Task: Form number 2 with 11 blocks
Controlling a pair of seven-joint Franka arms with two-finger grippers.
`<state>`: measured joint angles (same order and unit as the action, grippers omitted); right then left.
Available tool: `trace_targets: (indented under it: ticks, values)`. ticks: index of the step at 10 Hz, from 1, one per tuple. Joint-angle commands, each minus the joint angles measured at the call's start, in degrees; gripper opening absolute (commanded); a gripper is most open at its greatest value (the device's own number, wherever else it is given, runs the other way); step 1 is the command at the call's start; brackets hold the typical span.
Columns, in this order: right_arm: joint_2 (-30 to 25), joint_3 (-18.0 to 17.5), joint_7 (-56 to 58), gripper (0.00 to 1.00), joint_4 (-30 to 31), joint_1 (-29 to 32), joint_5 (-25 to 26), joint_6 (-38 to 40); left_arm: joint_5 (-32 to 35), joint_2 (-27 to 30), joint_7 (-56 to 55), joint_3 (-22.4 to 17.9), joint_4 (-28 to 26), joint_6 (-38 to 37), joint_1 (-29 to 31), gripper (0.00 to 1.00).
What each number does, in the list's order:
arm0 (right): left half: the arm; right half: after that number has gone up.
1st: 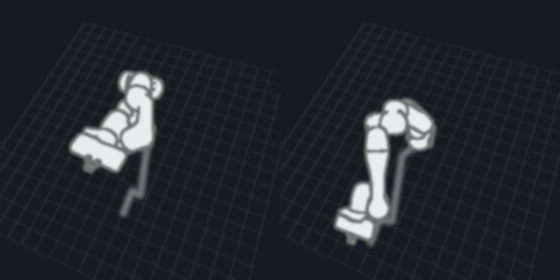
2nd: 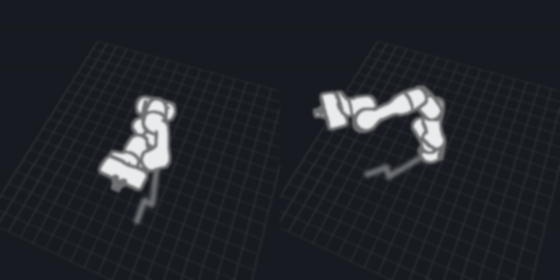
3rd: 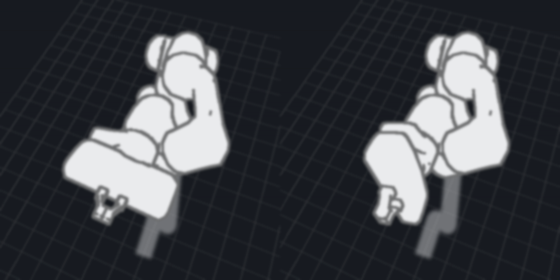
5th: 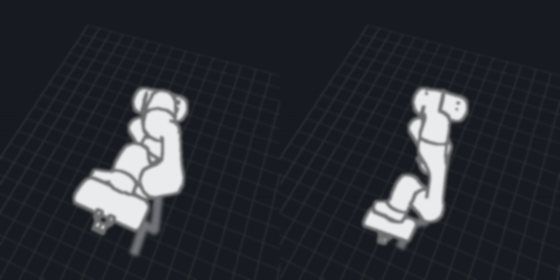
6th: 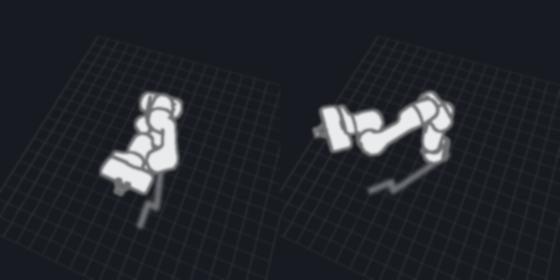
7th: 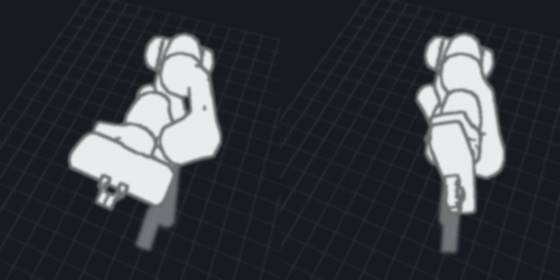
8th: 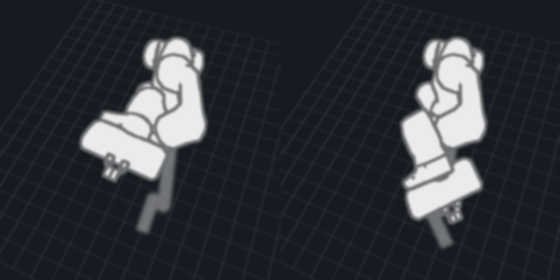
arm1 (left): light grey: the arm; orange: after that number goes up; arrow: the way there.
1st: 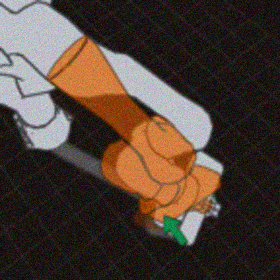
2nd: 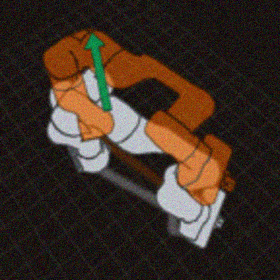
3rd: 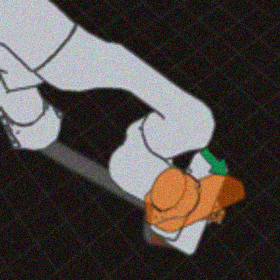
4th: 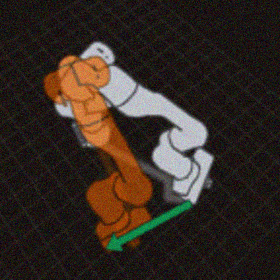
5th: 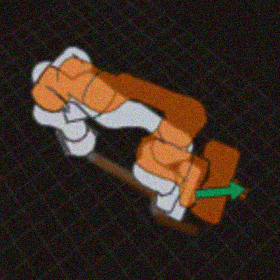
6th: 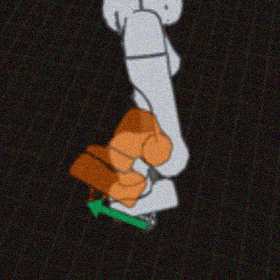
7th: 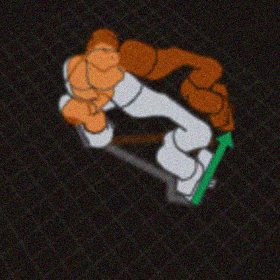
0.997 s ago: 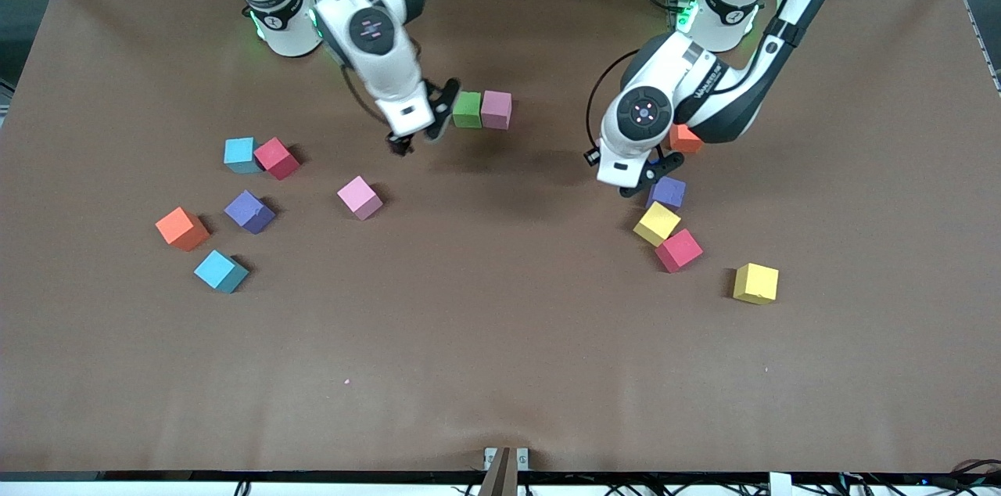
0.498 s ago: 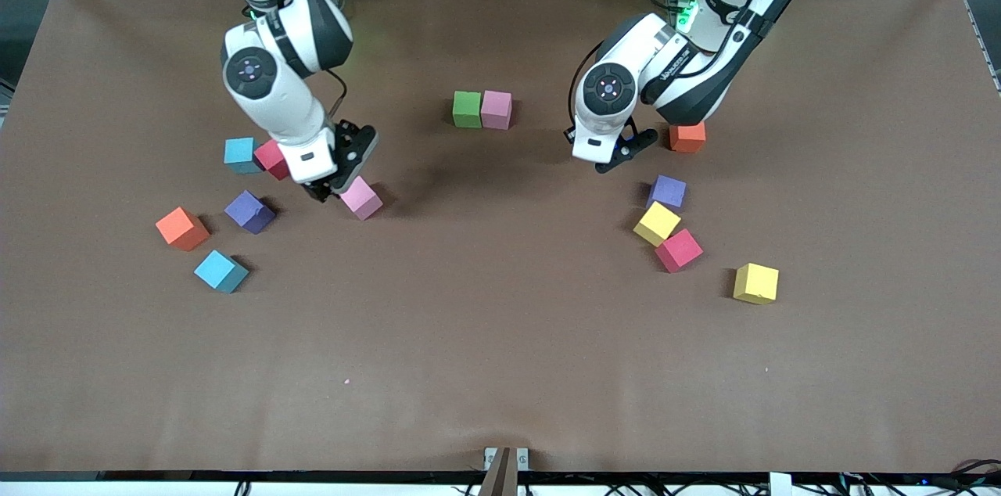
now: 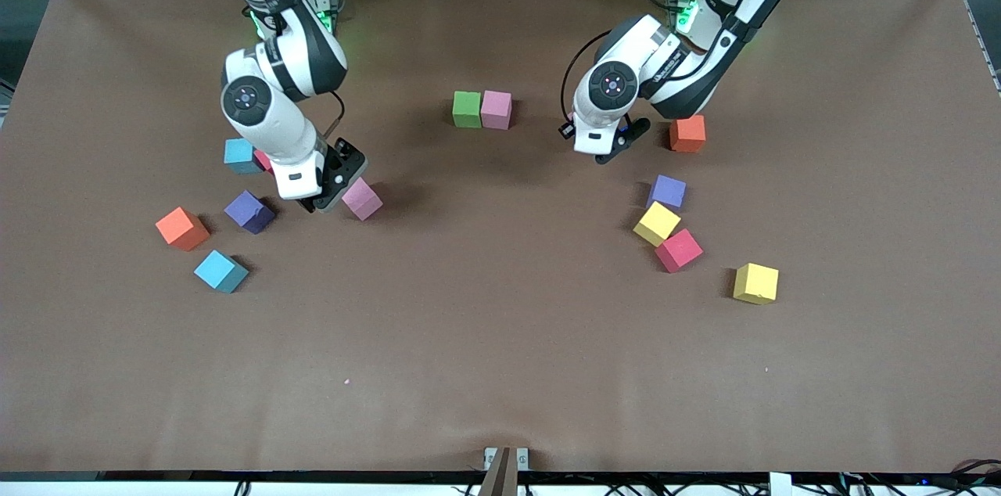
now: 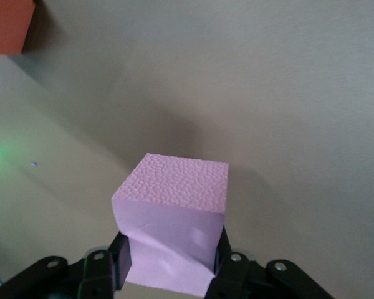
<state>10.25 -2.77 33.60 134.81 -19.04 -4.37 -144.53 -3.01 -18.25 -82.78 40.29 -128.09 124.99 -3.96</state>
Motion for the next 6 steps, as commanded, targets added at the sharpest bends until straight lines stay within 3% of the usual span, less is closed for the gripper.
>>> trace_targets:
  ticks: [1,4,6]
  values:
    - [2.6,-0.9,-3.2,1.0,-0.2,0.3,-1.3,-1.3,-1.6,0.8,-8.8,0.4,-0.9,2.1,-2.7,0.0]
    - [4.9,-1.1,-5.7,1.0,-0.2,-1.6,-1.5,-4.1,-3.2,-1.0,-25.9,0.4,-1.2,7.9,-6.8,0.0]
    - [7.3,-1.0,-5.4,1.0,-0.3,-1.5,-1.4,-7.1,-3.1,-2.2,-31.5,0.4,-1.9,11.9,-8.6,0.0]
